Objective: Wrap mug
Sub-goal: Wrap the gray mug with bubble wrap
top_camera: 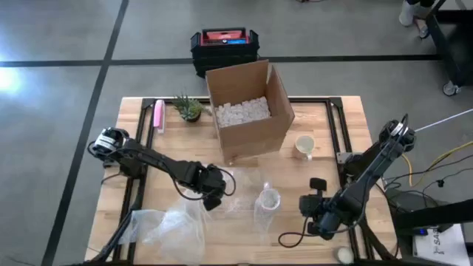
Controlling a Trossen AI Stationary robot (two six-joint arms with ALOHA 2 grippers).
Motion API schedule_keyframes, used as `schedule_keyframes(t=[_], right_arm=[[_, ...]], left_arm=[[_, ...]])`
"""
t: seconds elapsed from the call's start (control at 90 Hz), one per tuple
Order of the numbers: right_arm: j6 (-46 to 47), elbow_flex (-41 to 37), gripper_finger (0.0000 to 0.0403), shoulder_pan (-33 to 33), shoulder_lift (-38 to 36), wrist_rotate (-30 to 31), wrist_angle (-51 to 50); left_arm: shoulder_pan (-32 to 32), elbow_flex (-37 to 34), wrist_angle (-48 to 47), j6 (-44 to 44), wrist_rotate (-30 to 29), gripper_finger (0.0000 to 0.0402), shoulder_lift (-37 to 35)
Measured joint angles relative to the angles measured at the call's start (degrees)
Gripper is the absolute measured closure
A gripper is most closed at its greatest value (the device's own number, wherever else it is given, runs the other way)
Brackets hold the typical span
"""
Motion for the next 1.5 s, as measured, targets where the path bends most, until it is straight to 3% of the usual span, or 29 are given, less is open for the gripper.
schedule_keyframes(t=[0.133, 0.256, 0.411, 0.556, 0.611, 0.767, 1.189, 1.5], right_arm=[[3.02, -3.04, 0.0401, 1.48, 0.04, 3.32, 2.69], [3.16, -4.74, 0.0401, 1.03, 0.02, 7.27, 4.08], [3.08, -6.5, 0.0401, 0.81, 0.02, 12.28, 6.96], [1.49, -9.04, 0.0401, 0.65, 0.02, 12.57, 12.36], [0.72, -10.33, 0.0401, 0.65, 0.02, 12.57, 15.7], [0.54, -12.95, 0.0401, 0.32, 0.02, 12.7, 21.68], [-1.46, -13.42, 0.0401, -0.42, 0.02, 15.11, 25.58], [-10.62, -13.42, 0.0401, -3.8, 1.44, 15.1, 35.54]], left_arm=[[0.11, -6.37, 11.11, -0.54, 0.66, 0.0136, 0.02], [0.17, -10.11, 19.51, 0.32, 1.64, 0.0147, 0.45], [0.44, -11.41, 20.16, 0.52, 0.98, 0.0239, 1.45], [0.41, -11.17, 21.16, 1.0, 0.88, 0.0368, 1.26], [0.39, -10.51, 20.66, 1.55, 0.21, 0.0389, 1.15], [0.39, -5.71, 20.84, 3.89, -1.86, 0.0392, 0.28], [0.26, 11.34, 21.67, 18.84, -5.69, 0.0401, 0.75], [0.26, 11.48, 42.71, 24.43, -2.17, 0.0401, 5.47]])
